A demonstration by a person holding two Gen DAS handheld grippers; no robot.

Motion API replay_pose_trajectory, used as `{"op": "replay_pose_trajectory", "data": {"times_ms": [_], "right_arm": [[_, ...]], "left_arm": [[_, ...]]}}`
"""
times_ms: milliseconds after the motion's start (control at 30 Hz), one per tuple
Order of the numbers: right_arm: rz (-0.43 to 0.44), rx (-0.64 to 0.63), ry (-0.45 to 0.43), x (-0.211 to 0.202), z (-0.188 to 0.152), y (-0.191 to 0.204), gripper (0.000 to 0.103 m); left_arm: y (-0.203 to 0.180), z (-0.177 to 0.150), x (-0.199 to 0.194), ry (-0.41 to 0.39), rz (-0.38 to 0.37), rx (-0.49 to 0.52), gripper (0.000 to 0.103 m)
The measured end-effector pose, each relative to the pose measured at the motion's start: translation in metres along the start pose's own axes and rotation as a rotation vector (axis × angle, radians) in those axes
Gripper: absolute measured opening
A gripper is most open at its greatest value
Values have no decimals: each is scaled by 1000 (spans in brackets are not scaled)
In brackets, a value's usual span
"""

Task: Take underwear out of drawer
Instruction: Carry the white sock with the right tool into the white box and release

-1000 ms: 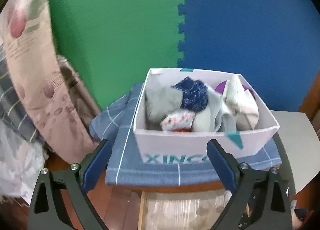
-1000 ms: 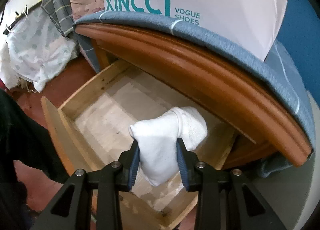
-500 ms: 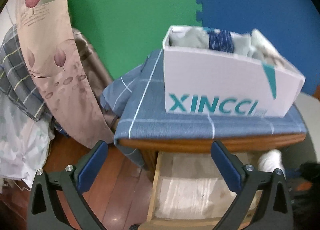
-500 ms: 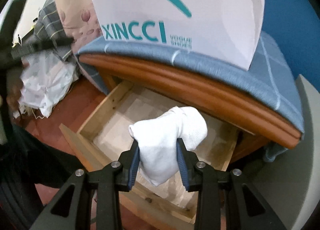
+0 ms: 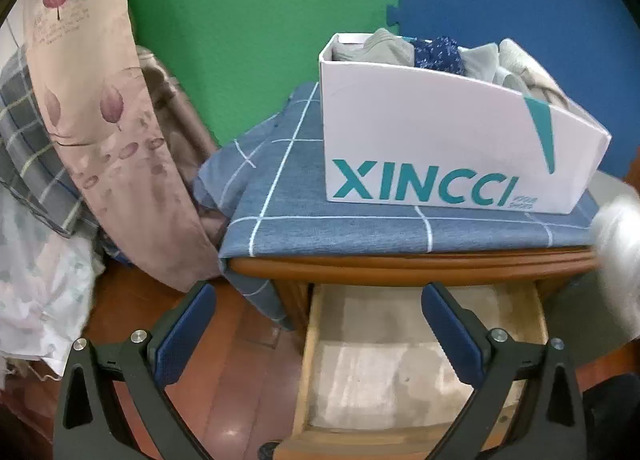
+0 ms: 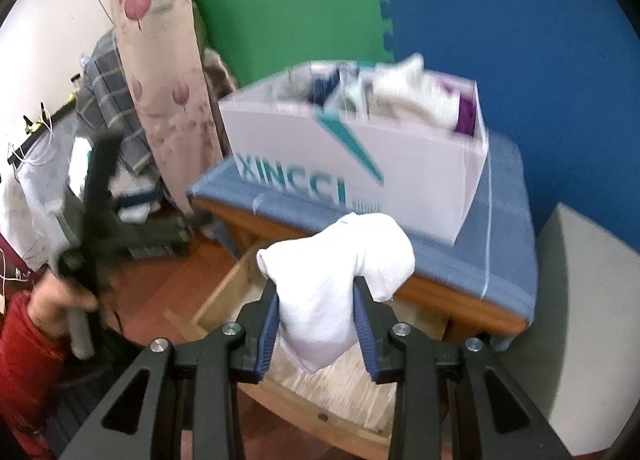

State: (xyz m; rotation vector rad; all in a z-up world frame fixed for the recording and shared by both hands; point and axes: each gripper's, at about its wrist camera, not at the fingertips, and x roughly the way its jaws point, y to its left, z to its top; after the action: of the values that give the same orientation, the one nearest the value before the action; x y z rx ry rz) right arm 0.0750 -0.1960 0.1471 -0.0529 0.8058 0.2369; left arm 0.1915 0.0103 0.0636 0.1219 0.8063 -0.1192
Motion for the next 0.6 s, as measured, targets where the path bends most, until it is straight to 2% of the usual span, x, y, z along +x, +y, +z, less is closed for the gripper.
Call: {"op": "replay_pose_trajectory", "data": {"times_ms": [267,467,600], "right_arm": [[-42,-57,-140,-33,65,17,35],[-83,-109,-172,-26,112,32,35],[-104,-138,-161,-10,136,40,35]], "left_arm": [[-8,-1,2,16,-7,23,102],[-12,-2,-3,7,-31,33,102],[-10,-1,-3,10,-34,21,102]]}}
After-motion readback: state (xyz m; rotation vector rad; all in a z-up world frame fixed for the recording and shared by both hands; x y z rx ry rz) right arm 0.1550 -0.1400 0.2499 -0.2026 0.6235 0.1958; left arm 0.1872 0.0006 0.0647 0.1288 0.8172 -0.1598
